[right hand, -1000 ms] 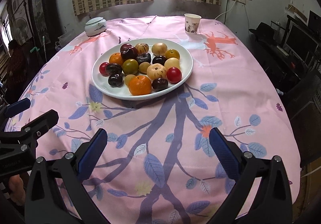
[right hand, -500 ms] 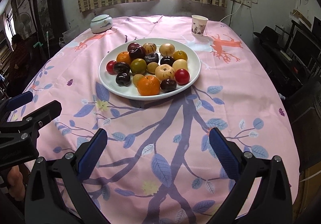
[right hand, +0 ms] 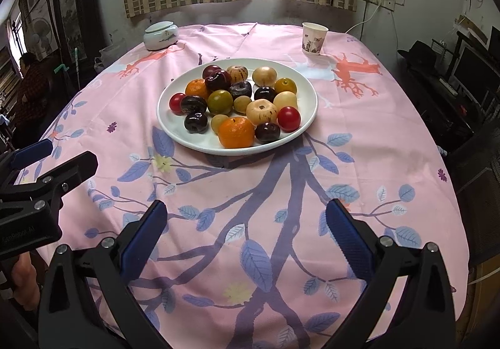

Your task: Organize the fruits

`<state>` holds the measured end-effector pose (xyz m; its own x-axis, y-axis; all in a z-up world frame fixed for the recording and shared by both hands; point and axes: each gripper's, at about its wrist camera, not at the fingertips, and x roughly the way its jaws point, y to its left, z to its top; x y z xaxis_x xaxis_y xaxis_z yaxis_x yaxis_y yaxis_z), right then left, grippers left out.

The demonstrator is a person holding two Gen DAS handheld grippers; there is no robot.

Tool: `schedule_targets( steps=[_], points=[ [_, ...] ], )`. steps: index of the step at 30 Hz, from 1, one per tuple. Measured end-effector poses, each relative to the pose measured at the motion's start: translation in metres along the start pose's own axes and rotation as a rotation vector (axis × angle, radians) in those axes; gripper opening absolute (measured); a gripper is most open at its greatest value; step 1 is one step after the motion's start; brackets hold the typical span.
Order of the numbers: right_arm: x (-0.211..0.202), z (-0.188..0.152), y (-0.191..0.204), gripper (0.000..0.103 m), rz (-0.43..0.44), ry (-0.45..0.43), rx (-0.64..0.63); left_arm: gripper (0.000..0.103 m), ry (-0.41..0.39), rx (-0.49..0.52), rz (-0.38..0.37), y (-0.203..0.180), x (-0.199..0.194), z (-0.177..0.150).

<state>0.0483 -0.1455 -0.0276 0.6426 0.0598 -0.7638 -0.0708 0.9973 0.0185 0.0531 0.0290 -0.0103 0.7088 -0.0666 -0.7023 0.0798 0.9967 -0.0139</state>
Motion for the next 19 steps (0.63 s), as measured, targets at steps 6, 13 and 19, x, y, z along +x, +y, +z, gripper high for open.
schedule_targets(
  steps=[6,13,19],
  points=[
    [0.0005,-0.0002,0.0000,0.102,0.000,0.000,-0.001,0.101,-0.008,0.002,0.001,0.0001,-0.0009,0.0012],
    [0.0007,-0.0003,0.0000,0.102,0.001,-0.001,0.000,0.101,-0.023,0.020,0.002,-0.0051,-0.0036,0.0000],
    [0.0010,-0.0019,0.0026,0.102,0.002,-0.002,-0.001,0.101,-0.011,0.026,-0.008,-0.0069,-0.0012,-0.0017]
  ],
)
